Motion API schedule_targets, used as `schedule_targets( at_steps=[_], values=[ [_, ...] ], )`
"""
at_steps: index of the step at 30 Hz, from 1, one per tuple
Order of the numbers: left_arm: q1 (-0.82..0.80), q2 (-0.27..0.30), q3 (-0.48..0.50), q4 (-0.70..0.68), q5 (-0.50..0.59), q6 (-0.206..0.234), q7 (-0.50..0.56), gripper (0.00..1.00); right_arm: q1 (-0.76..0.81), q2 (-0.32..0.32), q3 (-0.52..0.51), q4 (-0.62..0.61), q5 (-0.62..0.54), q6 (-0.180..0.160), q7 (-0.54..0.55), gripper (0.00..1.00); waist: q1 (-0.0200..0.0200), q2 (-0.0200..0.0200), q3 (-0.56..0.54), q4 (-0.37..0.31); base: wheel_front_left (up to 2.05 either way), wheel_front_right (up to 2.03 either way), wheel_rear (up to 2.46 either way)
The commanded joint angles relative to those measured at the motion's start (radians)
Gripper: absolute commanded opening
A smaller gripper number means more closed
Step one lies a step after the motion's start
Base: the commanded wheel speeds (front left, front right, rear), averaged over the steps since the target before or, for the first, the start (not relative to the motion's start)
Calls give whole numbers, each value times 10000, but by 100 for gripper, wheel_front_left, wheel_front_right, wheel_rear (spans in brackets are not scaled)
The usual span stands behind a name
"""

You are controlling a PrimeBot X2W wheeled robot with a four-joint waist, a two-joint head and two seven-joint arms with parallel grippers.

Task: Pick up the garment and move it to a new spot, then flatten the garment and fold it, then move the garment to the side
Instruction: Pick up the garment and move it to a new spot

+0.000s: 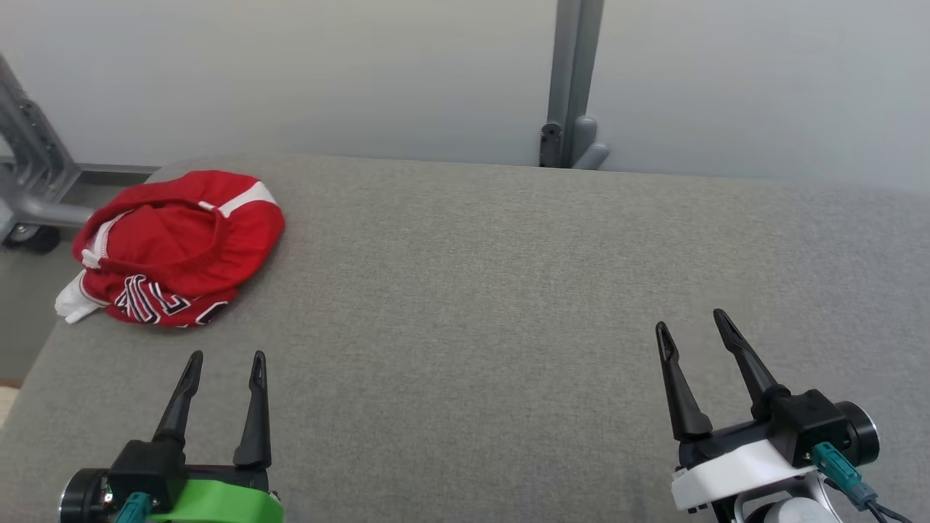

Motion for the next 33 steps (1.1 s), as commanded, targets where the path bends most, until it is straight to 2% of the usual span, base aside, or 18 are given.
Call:
schedule_targets(
  at_steps=[1,10,15,25,33],
  values=[
    [-34,11,127,-27,82,-29,-29,100,-54,-26,32,21,62,1,-17,100,0,0,52,756,0,0,0],
    [15,-136,723,-71,172,-29,-29,100,-42,-29,84,92,27,1,-17,100,0,0,52,1676,0,0,0],
    [104,-244,983,-7,338,-30,-29,100,-1,-29,142,121,29,1,-17,100,0,0,32,1971,0,0,0],
    [-315,-320,1127,218,437,-30,-29,100,81,-29,174,153,-127,1,-17,100,0,0,159,2033,0,0,0],
    [-1714,-347,1159,501,-153,-30,-28,100,-420,-34,240,116,-634,1,-17,100,0,0,1229,1709,0,0,0]
  ],
)
